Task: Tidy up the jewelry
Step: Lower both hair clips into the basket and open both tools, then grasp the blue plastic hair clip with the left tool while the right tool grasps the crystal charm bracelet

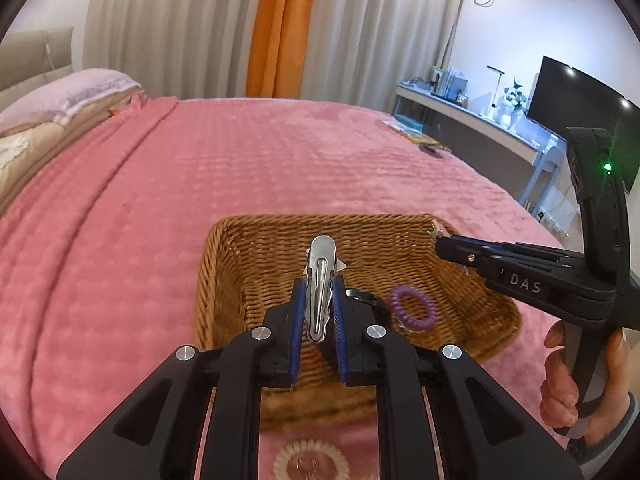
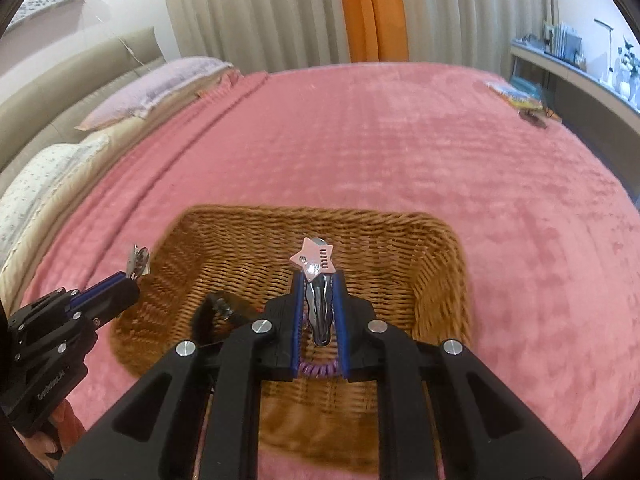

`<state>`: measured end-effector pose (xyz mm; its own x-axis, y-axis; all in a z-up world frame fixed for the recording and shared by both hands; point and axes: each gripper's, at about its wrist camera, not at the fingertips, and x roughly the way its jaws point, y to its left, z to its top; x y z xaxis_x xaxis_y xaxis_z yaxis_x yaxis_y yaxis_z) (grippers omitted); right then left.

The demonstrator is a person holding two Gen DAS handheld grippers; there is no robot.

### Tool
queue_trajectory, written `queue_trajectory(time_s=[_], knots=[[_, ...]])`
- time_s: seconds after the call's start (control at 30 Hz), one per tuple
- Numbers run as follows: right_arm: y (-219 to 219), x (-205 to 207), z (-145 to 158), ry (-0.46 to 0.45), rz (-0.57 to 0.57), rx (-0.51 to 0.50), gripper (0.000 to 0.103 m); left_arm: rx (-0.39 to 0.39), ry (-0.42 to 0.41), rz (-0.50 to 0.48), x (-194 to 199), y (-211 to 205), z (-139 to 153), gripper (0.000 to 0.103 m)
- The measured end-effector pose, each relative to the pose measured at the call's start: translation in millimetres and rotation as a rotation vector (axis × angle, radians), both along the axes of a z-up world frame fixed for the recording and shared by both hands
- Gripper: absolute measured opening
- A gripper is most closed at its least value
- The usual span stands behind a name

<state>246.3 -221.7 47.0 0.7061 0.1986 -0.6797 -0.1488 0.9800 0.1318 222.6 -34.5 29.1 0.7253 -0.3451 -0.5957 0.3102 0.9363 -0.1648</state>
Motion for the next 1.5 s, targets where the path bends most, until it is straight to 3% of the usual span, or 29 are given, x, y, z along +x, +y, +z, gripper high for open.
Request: queue_trajectory(time_s=[0.23, 0.53, 0.6, 0.67, 0.77, 1.0, 1.13, 1.27, 1.5], knots=[[4.8, 27.2, -32.4, 0.1, -0.014, -0.032, 0.012, -0.034, 0.084, -0.002, 26.6, 3.4, -28.7, 0.012], [6.7, 26.1, -40.6, 0.133, -0.025, -0.053, 0.013, -0.038, 0.11, -0.011, 28.7, 6.8, -34.4, 0.013], [7.1, 22.5, -38.4, 0.136, -0.024, -0.056, 0.018, -0.043, 0.117, -0.012, 26.0, 8.6, -33.3, 0.021], [6.3, 15.6, -33.5, 0.129, -0.024, -0.048, 0.025, -0.042, 0.108, -0.01, 21.2, 10.5, -28.3, 0.021], [2.9, -0.6, -18.7, 0.095, -0.021, -0.041, 0.038, -0.069, 0.084, -0.03, 2.4, 16.4, -15.3, 0.028], [4.9, -70.3, 24.4, -0.005, 0.035, -0.012, 0.038, -0.093, -0.02, -0.081, -70.2, 36.5, 23.7, 0.039], [12.3, -113.7, 30.3, -0.056, 0.071, -0.023, 0.038, -0.086, -0.051, -0.089, -110.9, 50.6, 28.7, 0.045], [21.5, -150.3, 17.0, -0.07, 0.102, -0.031, 0.038, -0.067, -0.022, -0.106, -139.5, 63.0, 12.6, 0.045], [23.4, -170.5, -31.9, 0.019, 0.108, 0.023, 0.038, -0.052, 0.14, -0.154, -144.2, 63.5, -42.6, 0.045]])
